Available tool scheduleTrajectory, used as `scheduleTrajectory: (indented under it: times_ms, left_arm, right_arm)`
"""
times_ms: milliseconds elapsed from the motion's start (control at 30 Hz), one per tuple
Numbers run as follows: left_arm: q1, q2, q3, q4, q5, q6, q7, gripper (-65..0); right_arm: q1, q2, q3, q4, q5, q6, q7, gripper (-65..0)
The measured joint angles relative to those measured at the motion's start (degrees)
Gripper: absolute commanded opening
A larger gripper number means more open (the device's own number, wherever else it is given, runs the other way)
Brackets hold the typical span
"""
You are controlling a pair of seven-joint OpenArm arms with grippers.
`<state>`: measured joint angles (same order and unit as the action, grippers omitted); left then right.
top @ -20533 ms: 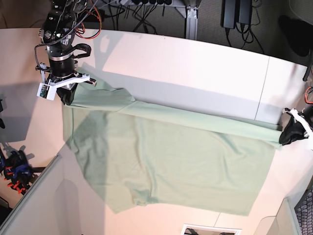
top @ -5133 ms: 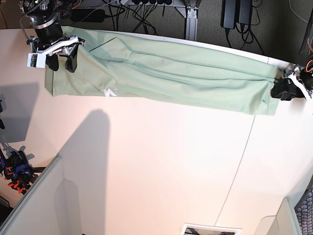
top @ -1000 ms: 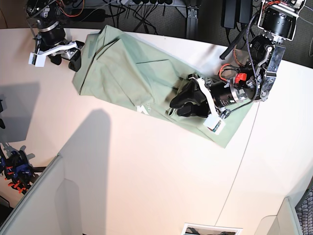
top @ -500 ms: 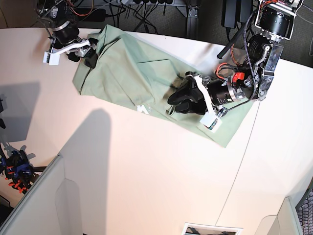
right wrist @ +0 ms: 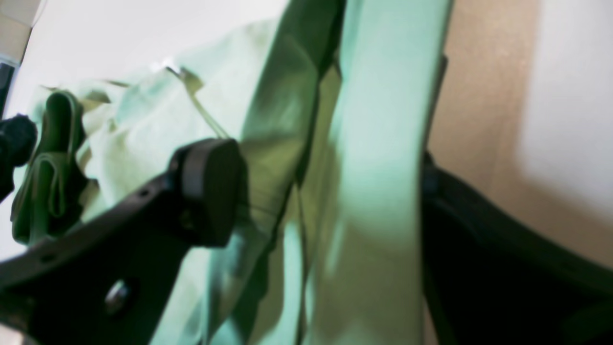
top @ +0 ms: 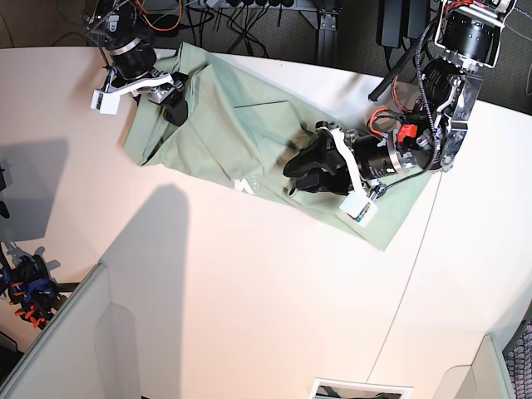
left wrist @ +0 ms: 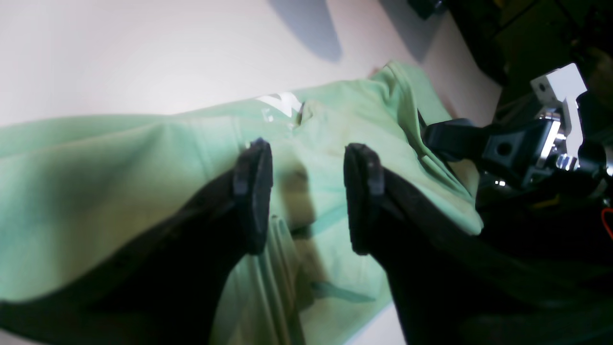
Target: Fold the T-shirt properly
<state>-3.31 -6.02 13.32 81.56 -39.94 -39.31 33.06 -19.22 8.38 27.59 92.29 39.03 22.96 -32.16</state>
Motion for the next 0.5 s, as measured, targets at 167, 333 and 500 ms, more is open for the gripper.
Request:
scheduleTrajectory:
  times_ms: [167,333,500]
  left_arm:
    - [-0.02,0.0,0.0,2.82,-0.13,-0.02,0.66,-36.5]
    - [-0.02,-0.02,0.0,3.52,-0.17,0.0,1.27,-36.5]
    - [-0.02,0.0,0.0,3.52,-0.17,0.0,1.46,-36.5]
  right_arm:
    - [-0.02,0.0,0.0,0.0,2.6,0.15,-0.48,-20.3]
    - [-0.13,0.5,-0.07,0.52,3.19,1.07,-1.84,-20.3]
    - [-0.13,2.45,-0.26,0.81,4.0,1.09,-3.32,-20.3]
